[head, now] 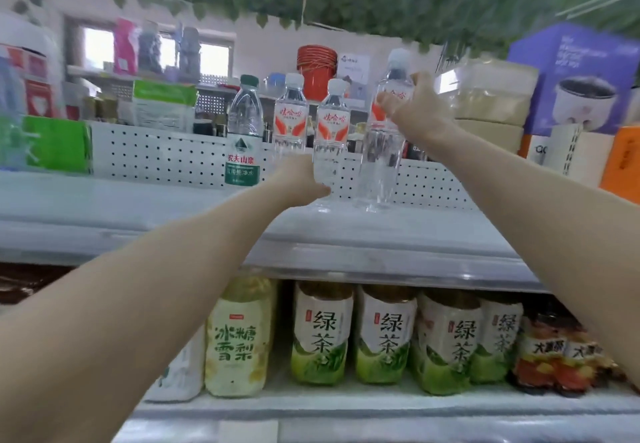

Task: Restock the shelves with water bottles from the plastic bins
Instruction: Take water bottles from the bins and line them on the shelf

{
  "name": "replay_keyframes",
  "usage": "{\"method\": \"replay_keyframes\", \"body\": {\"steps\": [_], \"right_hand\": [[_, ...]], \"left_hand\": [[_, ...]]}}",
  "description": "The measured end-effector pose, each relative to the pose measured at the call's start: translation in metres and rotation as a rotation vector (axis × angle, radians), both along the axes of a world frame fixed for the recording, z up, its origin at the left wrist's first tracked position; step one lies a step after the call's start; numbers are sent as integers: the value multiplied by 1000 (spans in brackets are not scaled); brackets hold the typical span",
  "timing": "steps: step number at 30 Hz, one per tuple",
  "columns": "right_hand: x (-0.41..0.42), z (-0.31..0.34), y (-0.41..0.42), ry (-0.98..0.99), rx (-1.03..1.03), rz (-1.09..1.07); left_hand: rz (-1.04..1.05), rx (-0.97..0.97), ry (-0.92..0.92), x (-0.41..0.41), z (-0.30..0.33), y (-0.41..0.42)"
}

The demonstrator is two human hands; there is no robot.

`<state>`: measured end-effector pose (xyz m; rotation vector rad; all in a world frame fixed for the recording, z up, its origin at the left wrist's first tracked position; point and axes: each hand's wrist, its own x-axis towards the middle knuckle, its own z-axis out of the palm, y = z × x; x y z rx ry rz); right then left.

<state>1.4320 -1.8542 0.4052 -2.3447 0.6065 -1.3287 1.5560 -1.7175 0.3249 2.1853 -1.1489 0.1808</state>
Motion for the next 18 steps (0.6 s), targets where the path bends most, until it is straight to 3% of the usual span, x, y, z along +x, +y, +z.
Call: {"method": "replay_keyframes", "body": {"steps": [7,13,18], "right_hand": [[31,-20,-27,66,12,10],[41,-21,-45,117,106,77],[48,-18,-42,179,-33,-18]], "left_hand": [[72,88,-63,12,12,-39],[67,67,77,18,11,-52],[115,56,107,24,0,-63]]}}
